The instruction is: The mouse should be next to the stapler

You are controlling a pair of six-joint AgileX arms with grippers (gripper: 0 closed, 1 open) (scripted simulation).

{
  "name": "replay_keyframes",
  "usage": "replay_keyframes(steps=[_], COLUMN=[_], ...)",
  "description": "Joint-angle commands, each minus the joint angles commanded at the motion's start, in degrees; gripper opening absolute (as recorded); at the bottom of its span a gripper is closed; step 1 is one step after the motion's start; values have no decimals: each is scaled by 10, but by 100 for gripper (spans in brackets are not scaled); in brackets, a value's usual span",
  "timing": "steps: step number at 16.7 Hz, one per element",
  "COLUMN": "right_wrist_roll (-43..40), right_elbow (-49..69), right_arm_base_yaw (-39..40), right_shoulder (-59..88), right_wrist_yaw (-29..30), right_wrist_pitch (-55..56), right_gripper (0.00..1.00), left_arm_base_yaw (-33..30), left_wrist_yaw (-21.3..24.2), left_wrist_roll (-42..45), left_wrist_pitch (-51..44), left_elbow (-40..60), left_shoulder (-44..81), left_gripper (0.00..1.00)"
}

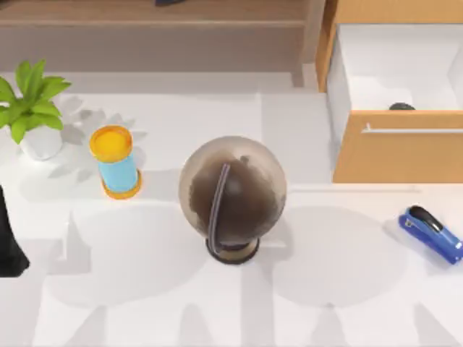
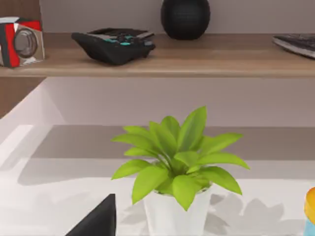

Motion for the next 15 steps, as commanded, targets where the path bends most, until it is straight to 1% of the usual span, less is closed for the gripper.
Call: replay_keyframes(steps=[4, 7, 11, 15], right_wrist_roll=[1, 6, 18, 34], right_elbow=[15, 74, 212, 392], right_arm_base_yaw=[1, 6, 16, 30], right_shoulder=[16, 83, 237, 443], right_wrist_yaw=[0, 1, 2, 3], right_wrist_pitch=[-8, -41, -118, -221], right_gripper=[100, 100, 100, 100], left_arm_base_yaw=[0, 0, 0, 0], left_wrist_yaw=[0, 0, 0, 0], left_wrist_roll=[0, 0, 0, 0], left_wrist_pitch=[0, 0, 0, 0], left_elbow=[0, 0, 0, 0], left_shoulder=[0, 0, 0, 0], left_gripper=[100, 100, 100, 100])
